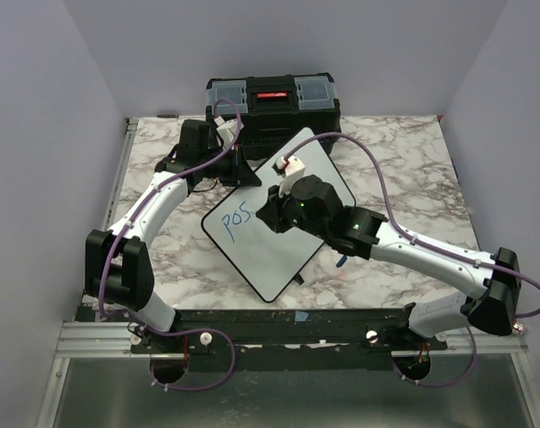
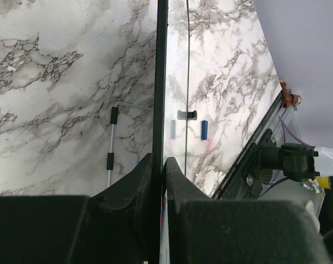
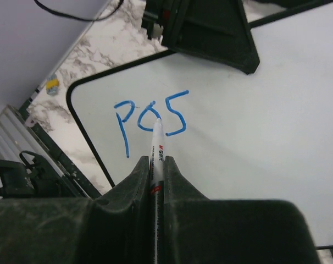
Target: Write a sentence on the whiteboard
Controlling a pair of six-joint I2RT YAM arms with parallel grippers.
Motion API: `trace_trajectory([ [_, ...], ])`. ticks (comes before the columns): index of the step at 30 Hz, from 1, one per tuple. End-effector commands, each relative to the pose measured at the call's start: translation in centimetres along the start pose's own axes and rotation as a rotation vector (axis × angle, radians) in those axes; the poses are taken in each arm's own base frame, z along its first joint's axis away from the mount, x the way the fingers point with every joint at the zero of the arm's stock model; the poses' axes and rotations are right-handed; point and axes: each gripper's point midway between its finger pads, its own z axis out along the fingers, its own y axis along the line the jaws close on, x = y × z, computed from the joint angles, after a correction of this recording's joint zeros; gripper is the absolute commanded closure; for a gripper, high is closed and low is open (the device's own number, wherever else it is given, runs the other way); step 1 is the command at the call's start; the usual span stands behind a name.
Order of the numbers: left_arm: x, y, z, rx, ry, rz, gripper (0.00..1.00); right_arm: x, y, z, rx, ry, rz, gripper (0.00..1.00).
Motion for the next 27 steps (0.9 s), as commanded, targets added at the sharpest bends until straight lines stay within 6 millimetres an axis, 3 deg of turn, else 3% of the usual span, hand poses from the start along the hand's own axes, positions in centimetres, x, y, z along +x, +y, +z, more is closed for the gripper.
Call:
trace_trajectory([
  [1, -2.7, -0.9, -1.3, -0.028, -0.097, 0.133, 1.00, -4.7, -0.1, -2.2, 0.022, -0.164, 0.017, 0.99],
  [7, -2.4, -0.7, -1.3, -0.028, -0.093, 0.134, 1.00, -3.5, -2.5, -2.1, 0.139, -0.144, -0.004, 0.99],
  [15, -2.1, -0.5, -1.1, -0.026, -0.088, 0.129, 1.00, -1.2, -3.9, -1.5, 0.178, -0.087, -0.024, 0.99],
  [27, -2.3, -0.9, -1.0, -0.005, -0.090, 0.104, 1.00, -0.6, -4.4, -1.0, 0.163, -0.055, -0.026, 0.99],
])
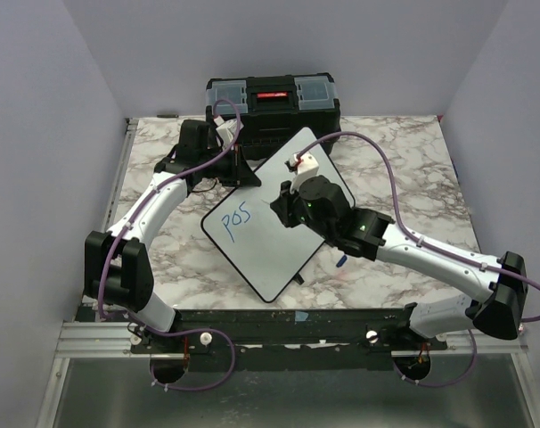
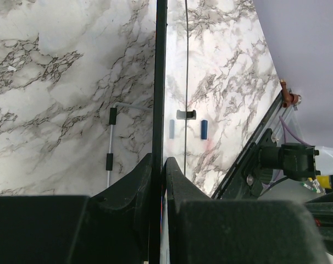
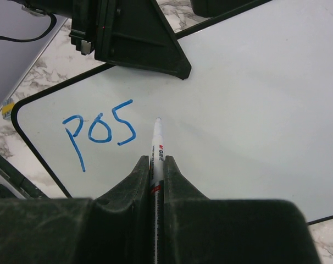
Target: Write a sentence on the whiteboard
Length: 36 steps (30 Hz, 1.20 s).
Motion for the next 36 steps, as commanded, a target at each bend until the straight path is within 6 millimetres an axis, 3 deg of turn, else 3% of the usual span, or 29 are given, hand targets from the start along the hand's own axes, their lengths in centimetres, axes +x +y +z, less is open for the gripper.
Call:
trace_trajectory([
  [1, -2.3, -0.8, -0.8, -0.005, -0.088, 0.096, 1.00, 1.0, -0.6, 0.4, 0.006, 0.036, -0.020, 0.99],
  [18, -2.1, -1.0, -1.1, -0.007, -0.090, 0.088, 1.00, 1.0, 0.9, 0.9, -0.091, 0.054, -0.020, 0.99],
  [36, -2.0, -1.1, -1.2, -0.010, -0.091, 0.089, 1.00, 0.0, 1.9, 3.0, -0.096, 0.025, -0.008, 0.99],
])
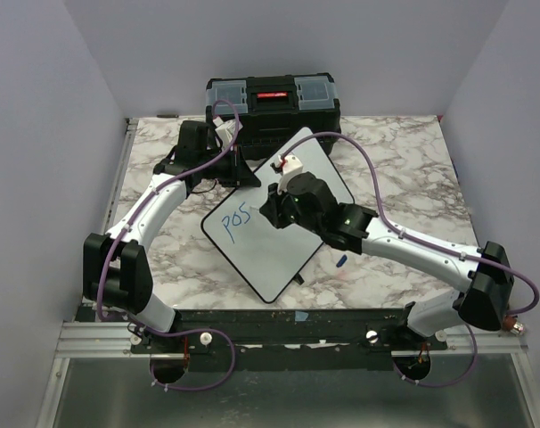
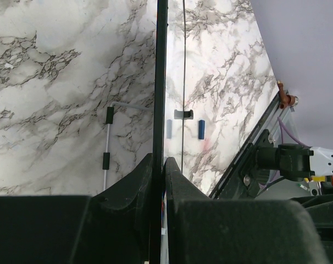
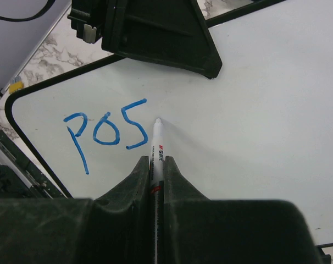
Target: Write a sentence on the whiteboard
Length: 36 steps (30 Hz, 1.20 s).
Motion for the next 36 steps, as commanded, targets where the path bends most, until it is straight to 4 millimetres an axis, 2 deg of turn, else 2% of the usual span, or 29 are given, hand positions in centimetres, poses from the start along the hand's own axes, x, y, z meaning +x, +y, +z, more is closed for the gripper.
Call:
trace_trajectory([
  [1, -2.1, -0.8, -1.0, -0.011, -0.087, 0.104, 1.00, -2.3, 0.6, 0.4, -0.011, -0.059, 0.006, 0.99],
  [6, -2.2, -0.9, -1.0, -0.009, -0.088, 0.104, 1.00, -2.1, 0.5, 1.0, -0.001, -0.050, -0.002, 0.99],
  [12, -2.1, -0.9, -1.0, -0.009, -0.088, 0.104, 1.00, -0.5, -0.1, 1.4, 0.022, -0.008, -0.015, 0.99],
  [27, -2.2, -0.9, -1.0, -0.013, -0.090, 0.107, 1.00, 3.4, -0.2, -0.2, -0.021, 0.106, 0.004, 0.99],
  [33, -2.3, -0.9, -1.1, -0.013, -0.091, 0.107, 1.00, 3.2, 0.0, -0.8, -0.029, 0.111, 0.006, 0.99],
  [36, -2.2, -0.8, -1.0, -0.014, -0.088, 0.104, 1.00, 1.9, 0.1, -1.3, -0.031, 0.083, 0.010, 0.99],
])
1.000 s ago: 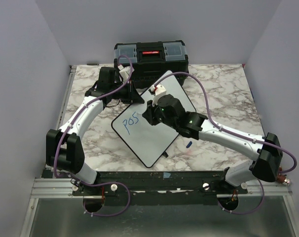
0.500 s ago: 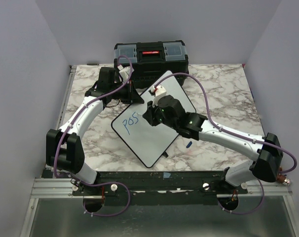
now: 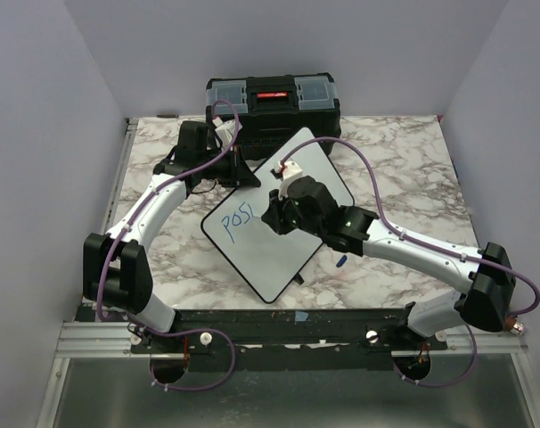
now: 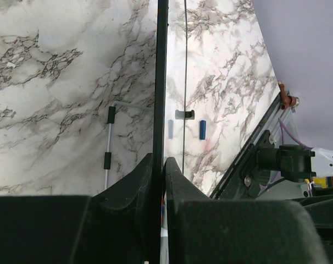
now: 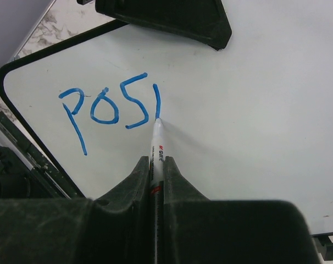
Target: Write a sentence on the whiteboard
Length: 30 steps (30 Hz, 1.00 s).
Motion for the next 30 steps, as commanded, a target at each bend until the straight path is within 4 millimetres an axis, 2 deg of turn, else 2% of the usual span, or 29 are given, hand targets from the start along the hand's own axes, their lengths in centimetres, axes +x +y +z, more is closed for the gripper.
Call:
trace_trajectory([
  [1, -2.3, -0.9, -1.0, -0.014, -0.090, 0.106, 1.00, -0.2, 0.0, -1.1, -0.007, 0.013, 0.005, 0.99],
  [9, -2.4, -0.9, -1.0, -0.014, -0.090, 0.108, 1.00, -4.4, 0.8, -2.4, -0.017, -0.107, 0.026, 0.99],
  [16, -2.4, -1.0, -1.0, -0.011, -0.090, 0.109, 1.00, -6.6, 1.0, -1.1, 0.003, -0.159, 0.033, 0.99],
  [24, -2.3, -1.0, -1.0, -0.007, -0.087, 0.109, 1.00, -7.3, 1.2, 0.7, 0.021, -0.167, 0.024, 0.99],
  [30, -2.3, -1.0, -1.0, -0.004, -0.087, 0.111, 1.00, -5.7, 0.4, 1.6, 0.056, -0.132, 0.017, 0.99],
])
